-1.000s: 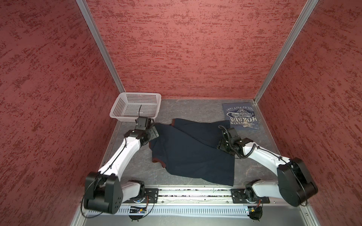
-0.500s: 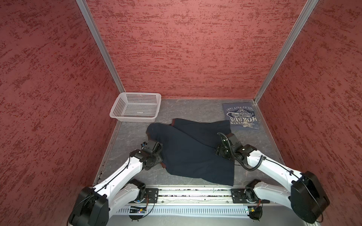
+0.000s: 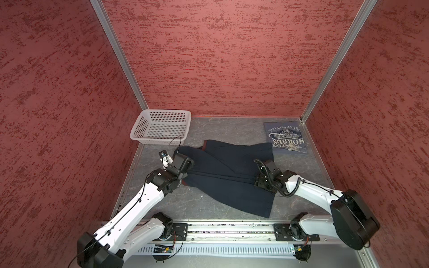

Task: Fold and stack the tank tops

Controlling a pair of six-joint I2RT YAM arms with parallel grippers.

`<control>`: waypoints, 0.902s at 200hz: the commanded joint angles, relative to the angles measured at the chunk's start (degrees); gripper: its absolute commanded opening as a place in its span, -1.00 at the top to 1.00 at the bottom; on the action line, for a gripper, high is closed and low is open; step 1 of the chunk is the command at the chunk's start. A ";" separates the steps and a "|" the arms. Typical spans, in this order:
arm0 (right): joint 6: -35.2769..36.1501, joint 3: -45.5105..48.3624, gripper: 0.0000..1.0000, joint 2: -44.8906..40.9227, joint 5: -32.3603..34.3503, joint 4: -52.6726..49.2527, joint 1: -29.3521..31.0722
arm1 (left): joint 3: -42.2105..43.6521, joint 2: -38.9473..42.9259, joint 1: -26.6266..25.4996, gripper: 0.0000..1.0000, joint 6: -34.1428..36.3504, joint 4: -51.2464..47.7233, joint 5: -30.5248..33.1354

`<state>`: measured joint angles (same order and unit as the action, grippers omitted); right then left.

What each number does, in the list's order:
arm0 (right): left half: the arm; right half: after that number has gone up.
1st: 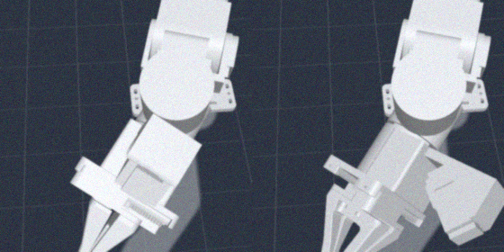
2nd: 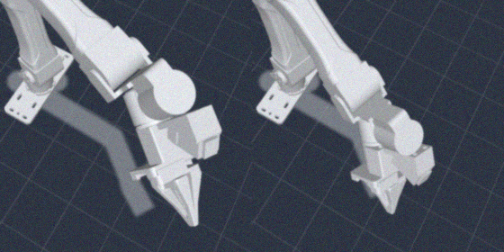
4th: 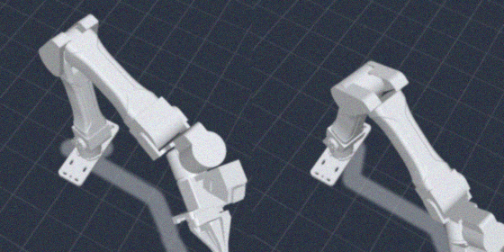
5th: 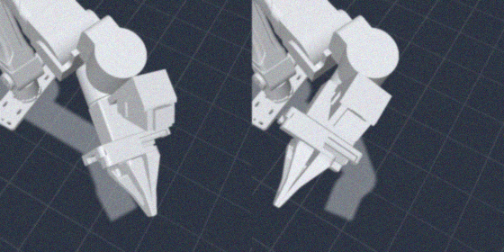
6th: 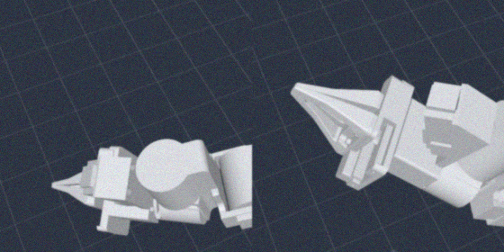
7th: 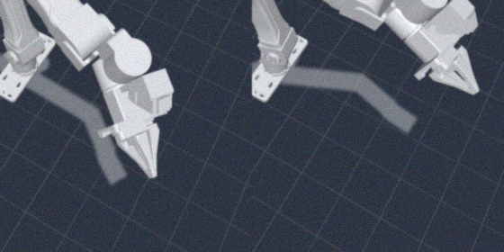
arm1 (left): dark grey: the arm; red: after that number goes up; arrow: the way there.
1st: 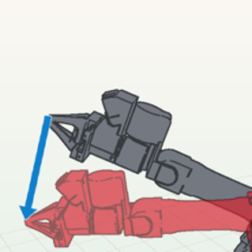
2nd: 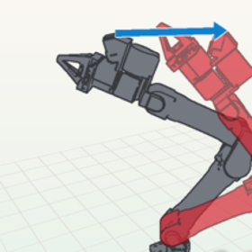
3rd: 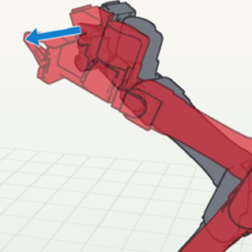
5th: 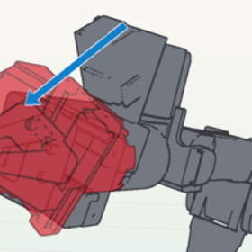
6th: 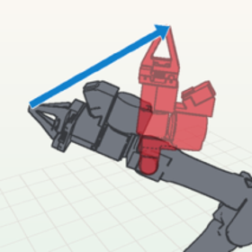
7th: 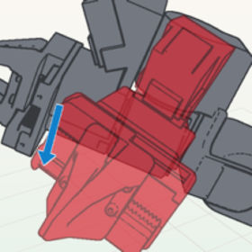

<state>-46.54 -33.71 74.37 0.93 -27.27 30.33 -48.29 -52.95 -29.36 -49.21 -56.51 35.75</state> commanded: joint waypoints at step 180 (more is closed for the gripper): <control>-17.07 -0.53 -0.40 -15.05 4.54 -21.15 14.90 | 7.86 -19.41 -2.62 -0.49 5.41 17.73 -22.61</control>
<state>-54.61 -35.07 62.33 2.24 -40.56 41.45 -40.27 -69.23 -32.58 -44.25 -42.76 13.89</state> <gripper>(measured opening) 0.707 0.745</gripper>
